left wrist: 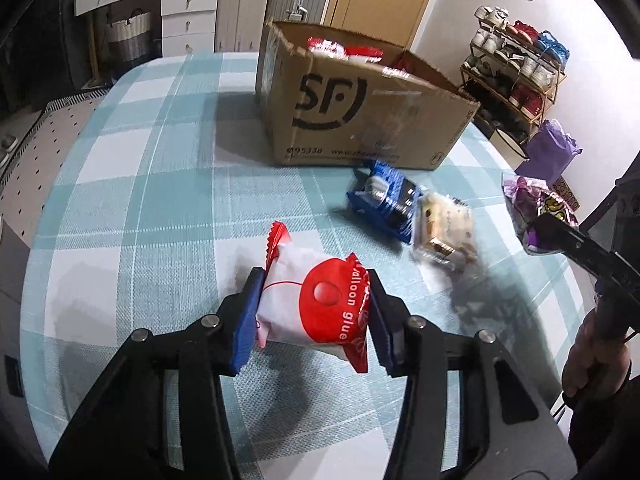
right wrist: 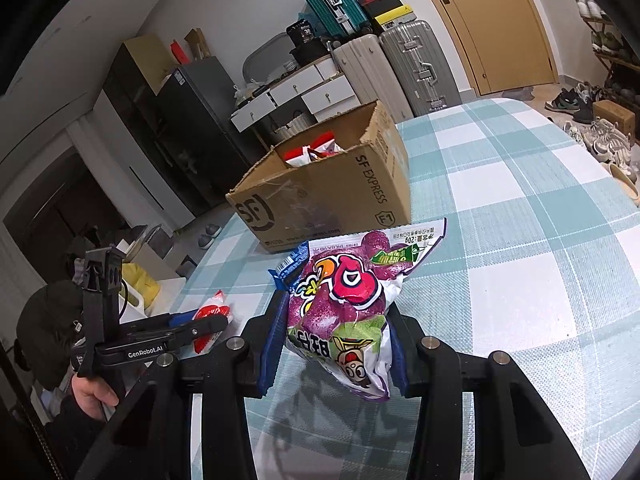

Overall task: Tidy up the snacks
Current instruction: 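Carry both snacks over the box and open both grippers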

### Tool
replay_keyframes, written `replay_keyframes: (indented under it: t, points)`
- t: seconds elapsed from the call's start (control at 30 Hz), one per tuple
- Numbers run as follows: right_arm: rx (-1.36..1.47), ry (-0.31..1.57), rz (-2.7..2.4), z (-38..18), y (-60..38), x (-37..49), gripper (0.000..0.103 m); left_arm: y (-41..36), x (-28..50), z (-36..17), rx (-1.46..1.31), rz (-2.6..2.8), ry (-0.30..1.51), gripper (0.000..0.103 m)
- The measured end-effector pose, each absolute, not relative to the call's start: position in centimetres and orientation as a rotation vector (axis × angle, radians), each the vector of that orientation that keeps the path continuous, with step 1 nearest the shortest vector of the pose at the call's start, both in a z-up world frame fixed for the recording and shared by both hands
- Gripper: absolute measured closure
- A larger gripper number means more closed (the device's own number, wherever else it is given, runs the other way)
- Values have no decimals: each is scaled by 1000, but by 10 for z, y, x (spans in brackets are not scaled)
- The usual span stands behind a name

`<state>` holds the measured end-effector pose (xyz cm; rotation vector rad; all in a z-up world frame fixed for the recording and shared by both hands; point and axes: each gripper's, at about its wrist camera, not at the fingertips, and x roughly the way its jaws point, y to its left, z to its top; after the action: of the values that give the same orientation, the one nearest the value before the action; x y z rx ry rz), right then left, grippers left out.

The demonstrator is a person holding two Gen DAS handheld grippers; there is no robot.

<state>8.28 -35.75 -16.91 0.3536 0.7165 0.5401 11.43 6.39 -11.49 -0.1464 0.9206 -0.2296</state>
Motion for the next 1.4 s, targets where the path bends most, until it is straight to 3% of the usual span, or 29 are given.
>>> replay_keyframes:
  t: [0.93, 1.4]
  points:
    - [197, 522, 629, -52, -328, 103, 59, 27, 170, 19, -98, -340, 781, 58]
    - [127, 483, 651, -16, -307, 163, 59, 26, 226, 55, -132, -348, 779, 58]
